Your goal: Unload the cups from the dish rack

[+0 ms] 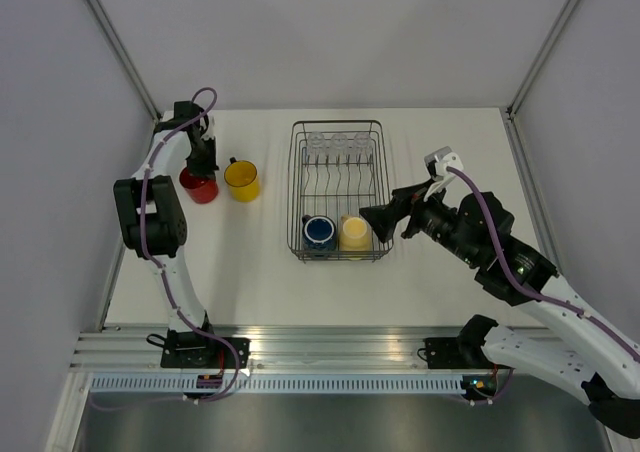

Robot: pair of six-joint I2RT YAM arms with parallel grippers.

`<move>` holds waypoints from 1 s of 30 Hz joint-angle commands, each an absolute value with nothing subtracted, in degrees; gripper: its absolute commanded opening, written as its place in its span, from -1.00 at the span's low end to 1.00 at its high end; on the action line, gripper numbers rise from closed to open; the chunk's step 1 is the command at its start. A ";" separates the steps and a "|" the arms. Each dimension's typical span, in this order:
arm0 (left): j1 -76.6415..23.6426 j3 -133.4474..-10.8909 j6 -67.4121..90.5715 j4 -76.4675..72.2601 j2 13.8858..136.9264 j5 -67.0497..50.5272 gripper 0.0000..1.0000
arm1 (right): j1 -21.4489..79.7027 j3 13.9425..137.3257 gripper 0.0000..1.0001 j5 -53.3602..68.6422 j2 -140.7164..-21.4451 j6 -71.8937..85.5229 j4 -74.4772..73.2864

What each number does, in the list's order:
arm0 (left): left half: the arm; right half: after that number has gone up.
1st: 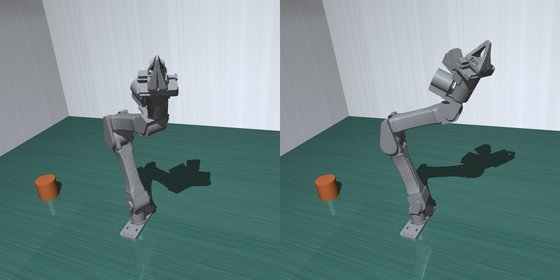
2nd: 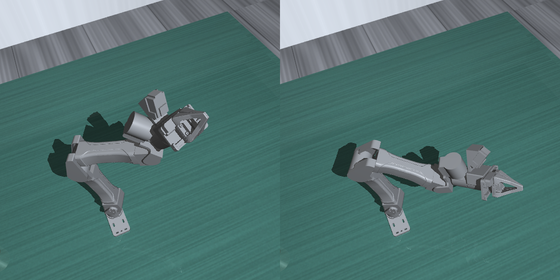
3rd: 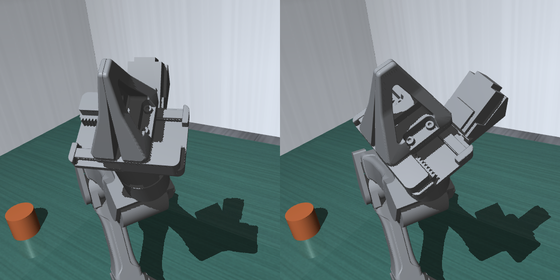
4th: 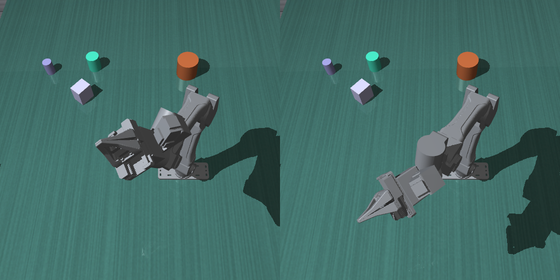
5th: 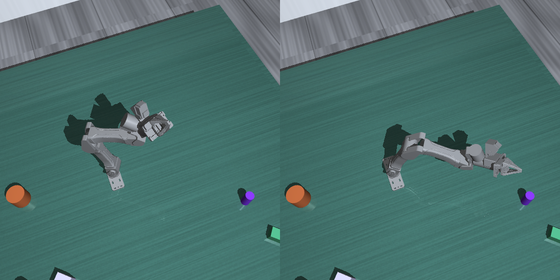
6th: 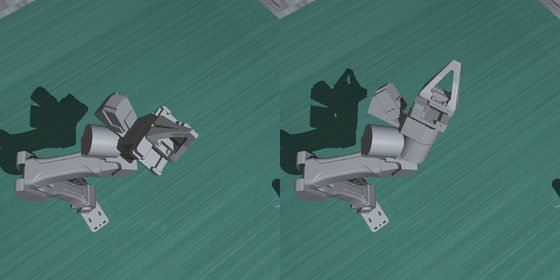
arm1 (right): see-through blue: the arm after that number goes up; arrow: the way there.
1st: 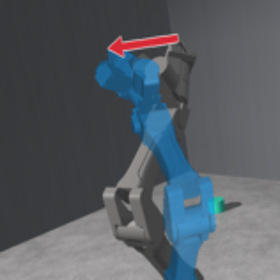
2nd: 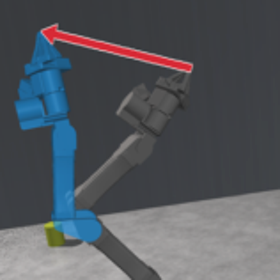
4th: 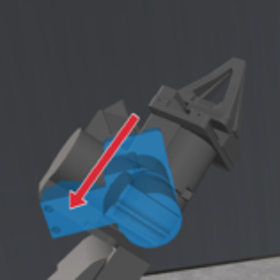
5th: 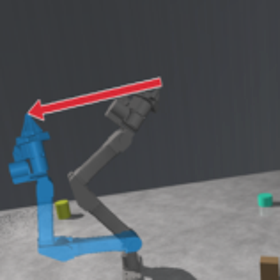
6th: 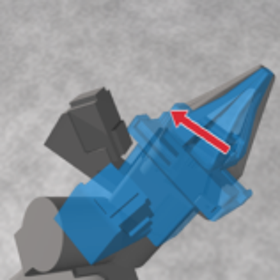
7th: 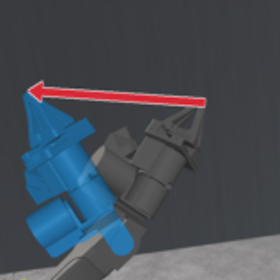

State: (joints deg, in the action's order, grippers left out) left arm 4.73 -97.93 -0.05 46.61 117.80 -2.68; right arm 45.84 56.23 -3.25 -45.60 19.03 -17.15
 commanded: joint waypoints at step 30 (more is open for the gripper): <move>5.62 -94.22 20.21 49.30 84.32 7.31 0.99 | 46.14 66.09 0.95 -2.02 -69.34 19.17 -22.41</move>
